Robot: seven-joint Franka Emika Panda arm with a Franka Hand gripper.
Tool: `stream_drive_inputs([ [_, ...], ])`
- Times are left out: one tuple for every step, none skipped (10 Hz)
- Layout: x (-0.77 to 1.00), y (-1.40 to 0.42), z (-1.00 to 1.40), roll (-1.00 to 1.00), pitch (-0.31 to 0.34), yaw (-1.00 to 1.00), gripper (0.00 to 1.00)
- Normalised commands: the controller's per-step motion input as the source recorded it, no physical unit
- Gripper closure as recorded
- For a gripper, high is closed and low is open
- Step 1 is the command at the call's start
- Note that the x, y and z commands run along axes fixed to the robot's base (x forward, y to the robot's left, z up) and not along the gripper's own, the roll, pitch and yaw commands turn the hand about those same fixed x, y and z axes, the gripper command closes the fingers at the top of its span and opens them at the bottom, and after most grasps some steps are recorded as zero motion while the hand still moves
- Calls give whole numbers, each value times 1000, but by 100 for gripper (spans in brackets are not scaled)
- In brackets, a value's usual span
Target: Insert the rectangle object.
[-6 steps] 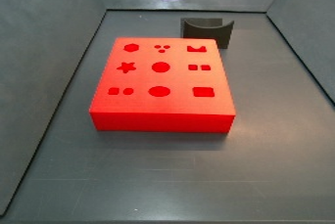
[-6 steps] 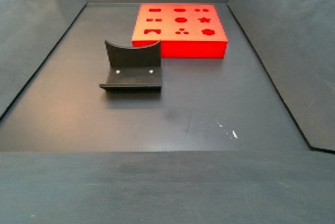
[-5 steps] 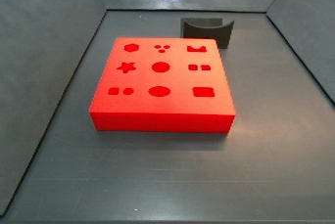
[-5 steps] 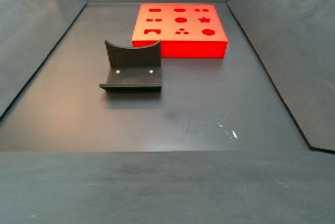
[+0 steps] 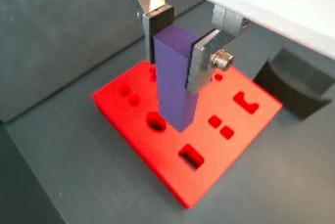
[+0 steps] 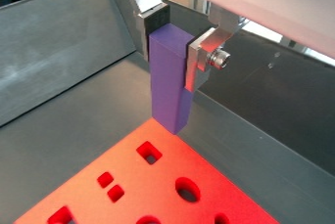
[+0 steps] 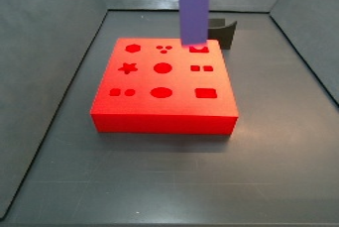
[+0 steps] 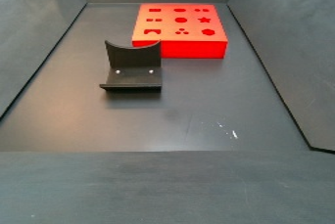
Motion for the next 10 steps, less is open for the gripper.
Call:
stream_drive_inputs([
  [826,-329,-589,110,-66,0,100],
  [940,-214,-554,150,-27,0,100],
  [1000,0,-377,184,23,0,100],
  [991,40,-351,214,21,0,100],
  [969,37,-354,234,26,0,100],
  [729,54,-411,220,14,0,100],
  [474,0,-431,179,33,0,100],
  [431,26,-437,186,57,0,100],
  [329,9,-409,170,74,0,100],
  [254,23,-311,121,60,0,100],
])
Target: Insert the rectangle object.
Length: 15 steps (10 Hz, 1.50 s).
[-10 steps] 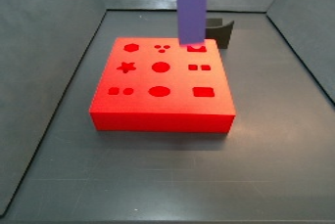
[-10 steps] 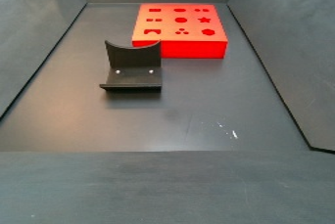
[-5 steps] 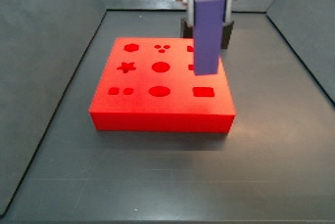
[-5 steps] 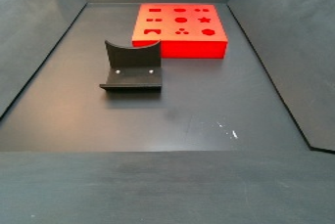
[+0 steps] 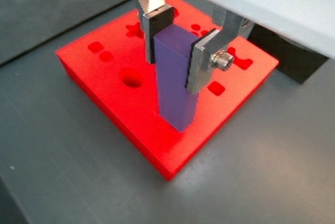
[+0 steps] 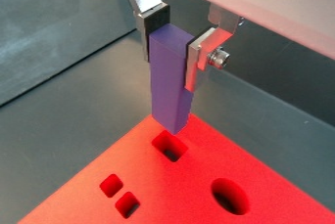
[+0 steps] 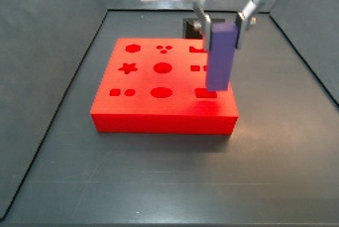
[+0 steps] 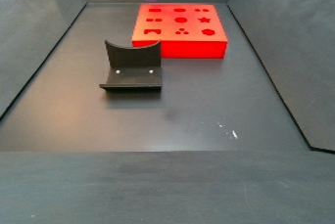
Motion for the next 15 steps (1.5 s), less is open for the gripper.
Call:
stream_drive_inputs([
  [14,129,-151,59,36,-86,100],
  [-169,220,0,0,0,-149,100],
  [-274,237,0,0,0,-189,100],
  [-131,94,-20,0,-26,-114,100],
  [0,0,-51,0,-21,-17,100],
  [37,0,-69,0,0,0,100],
  [34,0,-109,0,-4,0,100],
  [0,0,-160,0,-39,0,100],
  [-40,0,-149,0,-74,0,100],
  [0,-20,-123,-10,-64,0,100],
  [-37,-11,-140,0,-83,0,100],
  [-34,-60,-123,0,-83,0,100],
  [-11,-63,-149,0,-93,0,100],
  [-71,-20,-160,0,-97,0,100],
  [-3,-57,-163,0,-87,0,100],
])
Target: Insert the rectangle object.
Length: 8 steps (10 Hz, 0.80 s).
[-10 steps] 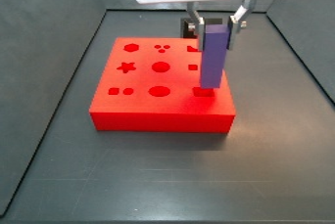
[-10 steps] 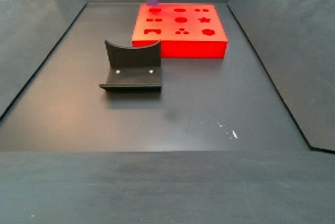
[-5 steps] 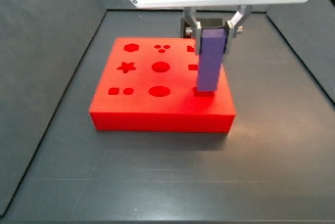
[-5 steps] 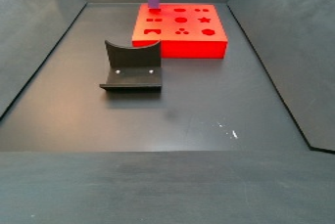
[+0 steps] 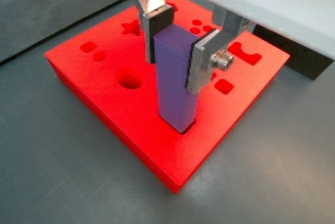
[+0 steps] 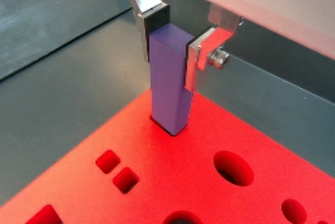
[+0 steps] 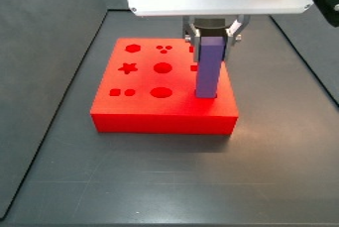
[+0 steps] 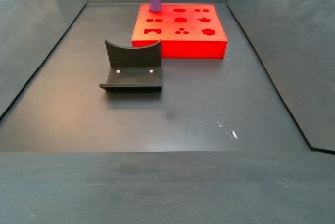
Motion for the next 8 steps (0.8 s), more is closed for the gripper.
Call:
stream_drive_inputs([
  [0,0,-223,0,-67,0,100],
  [14,40,-249,0,-47,0,100],
  [0,14,-246,0,-49,0,100],
  [89,0,-374,0,-49,0,100],
  [263,0,-389,0,0,20,100],
  [423,0,-331,0,3,66,100],
  [383,0,-263,0,13,49,100],
  [89,0,-214,3,0,0,100],
])
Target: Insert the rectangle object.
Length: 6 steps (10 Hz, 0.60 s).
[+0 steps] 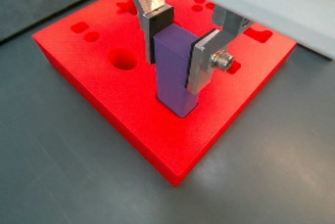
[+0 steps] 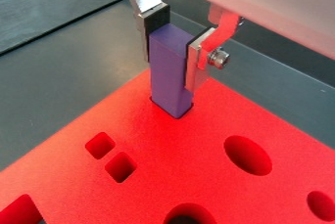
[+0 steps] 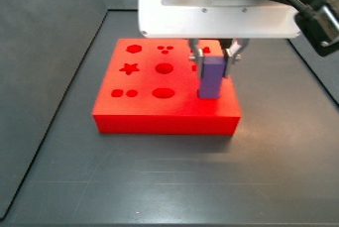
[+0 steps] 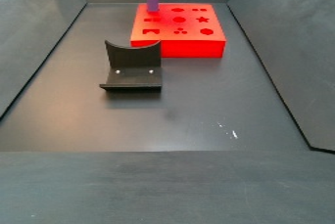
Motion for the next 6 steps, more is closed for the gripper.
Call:
stream_drive_inputs([
  [-57,0,-171,59,-17,0,100],
  [-134,0,-291,99,-37,-34,100],
  [-160,3,-397,120,-34,-71,100],
  [-143,0,-403,156,-3,-100,100],
  [0,-14,-240,89,0,-17,100],
  [20,-40,-269,64,0,-11,100],
])
